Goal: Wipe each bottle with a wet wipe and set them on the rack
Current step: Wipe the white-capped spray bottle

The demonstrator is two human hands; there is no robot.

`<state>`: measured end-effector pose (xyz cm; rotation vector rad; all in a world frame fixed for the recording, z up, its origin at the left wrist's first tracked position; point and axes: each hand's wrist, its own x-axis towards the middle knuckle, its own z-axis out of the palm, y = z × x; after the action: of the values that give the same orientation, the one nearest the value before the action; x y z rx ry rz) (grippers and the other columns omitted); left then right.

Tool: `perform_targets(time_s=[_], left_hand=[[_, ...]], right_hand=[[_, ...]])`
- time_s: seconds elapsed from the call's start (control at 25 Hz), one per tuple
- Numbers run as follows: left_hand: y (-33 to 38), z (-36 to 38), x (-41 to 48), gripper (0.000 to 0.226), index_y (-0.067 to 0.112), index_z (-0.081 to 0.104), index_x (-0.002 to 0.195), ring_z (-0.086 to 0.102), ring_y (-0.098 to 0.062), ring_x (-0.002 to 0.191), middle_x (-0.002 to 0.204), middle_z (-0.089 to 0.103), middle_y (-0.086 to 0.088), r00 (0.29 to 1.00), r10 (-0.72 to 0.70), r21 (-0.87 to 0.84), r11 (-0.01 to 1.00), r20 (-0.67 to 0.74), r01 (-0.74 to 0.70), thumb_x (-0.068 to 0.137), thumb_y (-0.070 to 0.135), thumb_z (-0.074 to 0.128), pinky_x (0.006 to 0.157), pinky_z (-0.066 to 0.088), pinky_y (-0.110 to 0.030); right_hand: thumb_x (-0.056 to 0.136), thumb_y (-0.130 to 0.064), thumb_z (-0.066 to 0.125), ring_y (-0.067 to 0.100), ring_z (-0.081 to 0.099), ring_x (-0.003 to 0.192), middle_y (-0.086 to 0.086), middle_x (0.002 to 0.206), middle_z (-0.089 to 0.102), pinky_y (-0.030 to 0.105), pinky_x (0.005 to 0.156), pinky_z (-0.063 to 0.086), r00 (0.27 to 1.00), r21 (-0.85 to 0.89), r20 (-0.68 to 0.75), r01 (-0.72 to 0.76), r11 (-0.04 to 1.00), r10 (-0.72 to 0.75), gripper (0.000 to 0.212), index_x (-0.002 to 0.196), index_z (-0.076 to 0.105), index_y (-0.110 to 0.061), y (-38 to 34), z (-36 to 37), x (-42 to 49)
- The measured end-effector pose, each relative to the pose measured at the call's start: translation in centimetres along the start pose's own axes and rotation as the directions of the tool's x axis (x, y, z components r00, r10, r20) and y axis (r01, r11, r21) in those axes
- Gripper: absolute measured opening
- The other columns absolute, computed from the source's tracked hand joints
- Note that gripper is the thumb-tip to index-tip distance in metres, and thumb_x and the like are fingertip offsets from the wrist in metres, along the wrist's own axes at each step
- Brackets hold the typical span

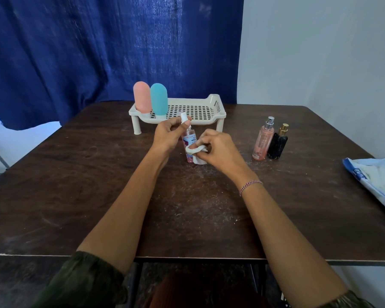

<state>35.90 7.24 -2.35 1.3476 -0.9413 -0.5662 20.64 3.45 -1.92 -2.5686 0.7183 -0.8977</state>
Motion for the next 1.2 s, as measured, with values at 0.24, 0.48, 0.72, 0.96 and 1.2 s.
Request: perform_targets(time_s=[0.24, 0.48, 0.72, 0.96, 1.2], left_hand=[[0.0, -0.1, 0.3, 0.034, 0.009, 0.065, 0.117, 0.063, -0.011, 0.098, 0.109, 0.067, -0.001, 0.988, -0.069, 0.051, 0.996, -0.137, 0.077, 0.087, 0.027, 0.066, 0.076, 0.054, -0.023], [0.0, -0.2, 0.3, 0.037, 0.007, 0.063, 0.118, 0.063, -0.018, 0.106, 0.115, 0.067, -0.008, 0.978, -0.105, 0.057, 0.992, -0.182, 0.117, 0.087, 0.026, 0.066, 0.089, 0.055, -0.038], [0.0, -0.4, 0.2, 0.035, 0.000, 0.059, 0.121, 0.066, -0.016, 0.097, 0.113, 0.066, -0.011, 0.984, -0.134, -0.026, 0.991, -0.117, 0.132, 0.091, 0.017, 0.061, 0.075, 0.059, -0.028], [0.2, -0.2, 0.0, 0.026, -0.002, 0.059, 0.118, 0.064, -0.010, 0.086, 0.102, 0.064, -0.008, 0.993, -0.112, -0.079, 0.991, -0.046, 0.109, 0.095, 0.007, 0.053, 0.066, 0.057, -0.018], [0.1, -0.2, 0.2, 0.032, 0.002, 0.054, 0.127, 0.062, -0.010, 0.094, 0.121, 0.061, -0.008, 0.990, -0.140, -0.068, 0.988, -0.022, 0.138, 0.095, 0.007, 0.051, 0.065, 0.055, -0.014]], right_hand=[[0.075, -0.015, 0.076, 0.013, 0.059, 0.085, 0.003, 0.099, 0.065, 0.021, 0.072, 0.049, 0.986, -0.006, 0.134, -0.104, 0.995, 0.104, 0.026, 0.100, 0.072, -0.012, 0.6, -0.6, -0.1], [0.076, -0.012, 0.073, 0.015, 0.057, 0.087, 0.004, 0.099, 0.060, 0.024, 0.074, 0.048, 0.991, -0.093, 0.133, 0.017, 0.995, -0.005, 0.026, 0.102, 0.071, -0.010, -0.1, 0.2, -0.2], [0.076, -0.014, 0.074, 0.013, 0.055, 0.083, 0.006, 0.096, 0.061, 0.020, 0.072, 0.042, 0.994, -0.056, 0.109, 0.004, 0.998, 0.003, 0.022, 0.098, 0.073, -0.014, 0.3, 0.4, -0.2], [0.073, -0.012, 0.077, 0.011, 0.057, 0.085, 0.003, 0.098, 0.065, 0.022, 0.073, 0.047, 0.983, 0.048, 0.019, -0.184, 0.982, 0.183, 0.025, 0.098, 0.073, -0.011, 1.3, -0.2, 0.1], [0.074, -0.008, 0.075, 0.009, 0.055, 0.087, -0.001, 0.098, 0.063, 0.021, 0.079, 0.047, 0.968, 0.082, 0.001, -0.250, 0.965, 0.251, 0.023, 0.096, 0.073, -0.016, 1.8, -0.8, 0.0]])
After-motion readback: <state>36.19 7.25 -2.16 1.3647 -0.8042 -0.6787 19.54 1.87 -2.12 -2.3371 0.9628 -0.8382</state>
